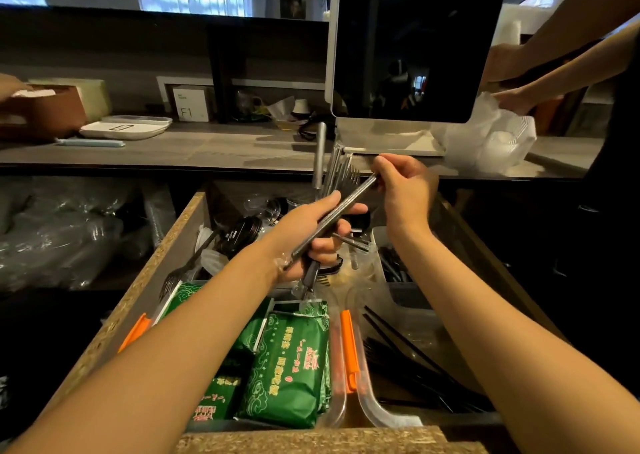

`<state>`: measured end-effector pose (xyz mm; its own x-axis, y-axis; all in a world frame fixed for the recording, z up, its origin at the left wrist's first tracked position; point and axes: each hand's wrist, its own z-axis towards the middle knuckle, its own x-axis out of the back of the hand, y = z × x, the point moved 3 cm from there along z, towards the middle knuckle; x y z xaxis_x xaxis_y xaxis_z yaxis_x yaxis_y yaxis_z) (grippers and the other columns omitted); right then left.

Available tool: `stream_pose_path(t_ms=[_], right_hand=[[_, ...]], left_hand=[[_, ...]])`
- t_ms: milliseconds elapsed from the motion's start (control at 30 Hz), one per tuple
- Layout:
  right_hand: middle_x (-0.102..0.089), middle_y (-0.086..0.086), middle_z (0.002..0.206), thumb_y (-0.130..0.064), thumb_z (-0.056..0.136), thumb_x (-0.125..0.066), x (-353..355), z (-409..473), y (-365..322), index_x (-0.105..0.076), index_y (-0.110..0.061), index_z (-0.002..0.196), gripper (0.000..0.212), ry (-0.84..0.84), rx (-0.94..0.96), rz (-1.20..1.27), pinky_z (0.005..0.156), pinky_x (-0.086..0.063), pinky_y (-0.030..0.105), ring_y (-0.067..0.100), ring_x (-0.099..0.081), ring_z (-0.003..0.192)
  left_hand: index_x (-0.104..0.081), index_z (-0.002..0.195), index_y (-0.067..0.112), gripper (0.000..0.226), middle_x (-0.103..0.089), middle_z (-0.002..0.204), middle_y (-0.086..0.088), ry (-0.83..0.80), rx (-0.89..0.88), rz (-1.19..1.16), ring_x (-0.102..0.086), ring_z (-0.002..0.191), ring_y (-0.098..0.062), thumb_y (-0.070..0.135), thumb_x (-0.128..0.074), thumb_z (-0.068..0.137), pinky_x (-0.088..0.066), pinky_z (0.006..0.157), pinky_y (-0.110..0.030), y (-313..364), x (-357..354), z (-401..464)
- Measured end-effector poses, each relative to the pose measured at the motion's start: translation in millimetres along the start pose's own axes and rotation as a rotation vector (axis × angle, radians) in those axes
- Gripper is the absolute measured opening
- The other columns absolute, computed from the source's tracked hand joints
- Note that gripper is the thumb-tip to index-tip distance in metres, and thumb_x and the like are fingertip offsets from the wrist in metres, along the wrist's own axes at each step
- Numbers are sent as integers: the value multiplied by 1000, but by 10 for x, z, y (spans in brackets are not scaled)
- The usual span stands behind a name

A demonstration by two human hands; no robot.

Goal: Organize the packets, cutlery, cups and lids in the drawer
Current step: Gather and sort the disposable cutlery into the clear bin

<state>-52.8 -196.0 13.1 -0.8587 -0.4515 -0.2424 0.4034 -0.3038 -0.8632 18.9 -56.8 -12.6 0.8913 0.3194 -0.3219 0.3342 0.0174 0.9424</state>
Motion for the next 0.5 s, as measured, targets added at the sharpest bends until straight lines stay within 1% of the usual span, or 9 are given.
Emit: stream_pose_path(t_ms=[67, 133, 200, 267, 300, 333, 367, 433, 500], right_hand=[[-69, -1, 76, -7, 88, -68, 45, 24, 9, -72, -12, 87, 7, 41, 32, -33, 64, -50, 16, 2, -64, 68], [-70, -1, 78, -9, 88, -67, 35, 27, 9, -73, -11, 89, 6, 36, 56, -52, 66, -50, 18, 5, -65, 72], [-71, 1, 89, -16, 92, -64, -14, 19, 29, -72, -8, 98, 13, 20, 24, -37, 68, -51, 20, 10, -66, 83], [-67, 2, 107, -29, 97, -57, -76, 3, 50, -65, -9, 113, 27, -12, -120, 28, 71, -52, 22, 14, -63, 98], [-65, 3, 112, -36, 98, -53, -121, -11, 65, -62, -11, 119, 34, -82, -216, 68, 73, -52, 24, 16, -62, 101], [-66, 4, 110, -42, 99, -49, -171, -41, 77, -62, -10, 121, 41, -196, -299, 94, 75, -53, 27, 18, -62, 100], [-67, 5, 103, -46, 99, -47, -216, -87, 79, -64, -8, 118, 45, -323, -354, 68, 75, -51, 30, 19, -63, 94], [-67, 10, 87, -41, 97, -53, -276, -189, 88, -67, -4, 102, 39, -509, -354, -105, 73, -50, 34, 24, -60, 80], [-62, 17, 83, -29, 96, -59, -297, -241, 87, -64, -1, 94, 28, -542, -295, -183, 66, -48, 32, 27, -56, 75]], left_hand=[[-63, 122, 5, 41, -45, 62, 3, -26, -5, 29, -30, 36, -2, 37, -47, 101, -21, 36, -16, 20, -6, -27], [-64, 114, 5, 35, -39, 58, 3, -47, -19, 107, -29, 35, -4, 33, -55, 95, -21, 38, -18, 15, -25, -45], [-63, 106, 5, 26, -38, 55, 3, -24, -53, 104, -32, 35, -5, 27, -51, 100, -23, 38, -19, 16, -35, -36], [-62, 103, 6, 24, -40, 53, 4, 53, -99, 48, -37, 37, -5, 23, -45, 105, -28, 38, -18, 36, -1, -8], [-63, 102, 7, 24, -43, 54, 5, 100, -113, 26, -42, 40, -6, 22, -46, 105, -32, 39, -17, 45, 27, 1], [-65, 102, 8, 23, -46, 55, 5, 139, -115, 13, -47, 42, -6, 22, -47, 105, -37, 40, -17, 45, 54, 1], [-66, 100, 9, 22, -50, 57, 5, 166, -108, 5, -51, 45, -7, 22, -49, 104, -41, 41, -17, 38, 71, 0], [-66, 97, 9, 19, -58, 61, 2, 191, -91, -5, -55, 47, -8, 21, -53, 103, -43, 40, -17, 3, 72, -8], [-63, 93, 7, 16, -65, 65, 0, 213, -81, -9, -56, 47, -9, 21, -57, 101, -44, 39, -18, -27, 53, -21]])
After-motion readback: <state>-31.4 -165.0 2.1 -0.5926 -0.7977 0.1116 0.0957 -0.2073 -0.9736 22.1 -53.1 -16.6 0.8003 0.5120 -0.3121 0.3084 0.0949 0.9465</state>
